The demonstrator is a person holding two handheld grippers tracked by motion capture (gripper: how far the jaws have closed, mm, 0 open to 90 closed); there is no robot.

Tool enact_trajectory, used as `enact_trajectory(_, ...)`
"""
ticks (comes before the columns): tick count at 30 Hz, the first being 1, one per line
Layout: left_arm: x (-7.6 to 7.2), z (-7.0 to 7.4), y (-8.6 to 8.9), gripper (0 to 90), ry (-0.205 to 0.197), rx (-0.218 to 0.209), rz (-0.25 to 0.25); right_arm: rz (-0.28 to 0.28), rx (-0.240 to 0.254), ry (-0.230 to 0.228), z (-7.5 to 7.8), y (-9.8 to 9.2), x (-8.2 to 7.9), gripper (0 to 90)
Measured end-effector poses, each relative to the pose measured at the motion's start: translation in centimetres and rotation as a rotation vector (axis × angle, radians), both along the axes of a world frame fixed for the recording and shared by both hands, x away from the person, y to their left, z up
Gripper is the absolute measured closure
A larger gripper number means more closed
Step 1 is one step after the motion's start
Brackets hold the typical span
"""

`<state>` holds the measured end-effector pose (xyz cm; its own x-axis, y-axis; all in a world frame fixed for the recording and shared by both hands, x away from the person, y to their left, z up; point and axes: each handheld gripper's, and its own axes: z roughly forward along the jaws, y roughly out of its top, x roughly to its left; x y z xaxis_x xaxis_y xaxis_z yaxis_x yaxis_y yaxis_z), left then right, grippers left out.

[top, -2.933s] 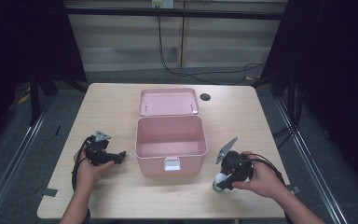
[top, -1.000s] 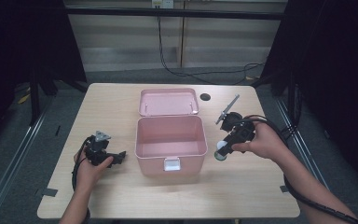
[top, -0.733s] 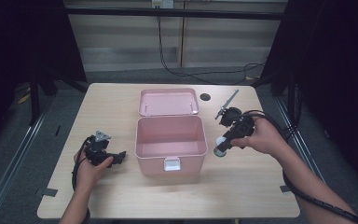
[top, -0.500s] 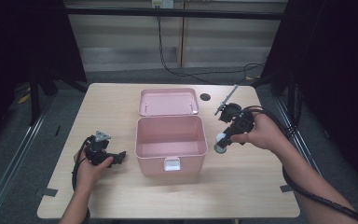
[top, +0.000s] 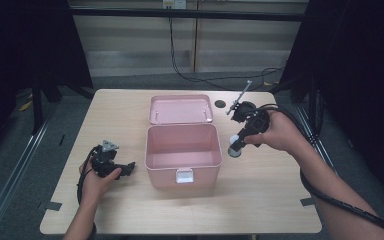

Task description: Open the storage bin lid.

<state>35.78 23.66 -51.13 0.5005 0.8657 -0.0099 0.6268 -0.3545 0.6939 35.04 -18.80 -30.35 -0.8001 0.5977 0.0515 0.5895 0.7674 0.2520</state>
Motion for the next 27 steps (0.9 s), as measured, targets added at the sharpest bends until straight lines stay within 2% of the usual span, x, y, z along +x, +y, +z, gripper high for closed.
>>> enact_trajectory(13,0.0,0.0,0.0,0.0,0.002,0.000,-0.002,-0.013,0.009,-0.008,1.9,0.9,0.9,50.6)
enact_trajectory(27,0.0,0.0,0.0,0.0,0.002,0.000,-0.002,0.004,0.015,0.005,2.4,3.2,1.8,50.6)
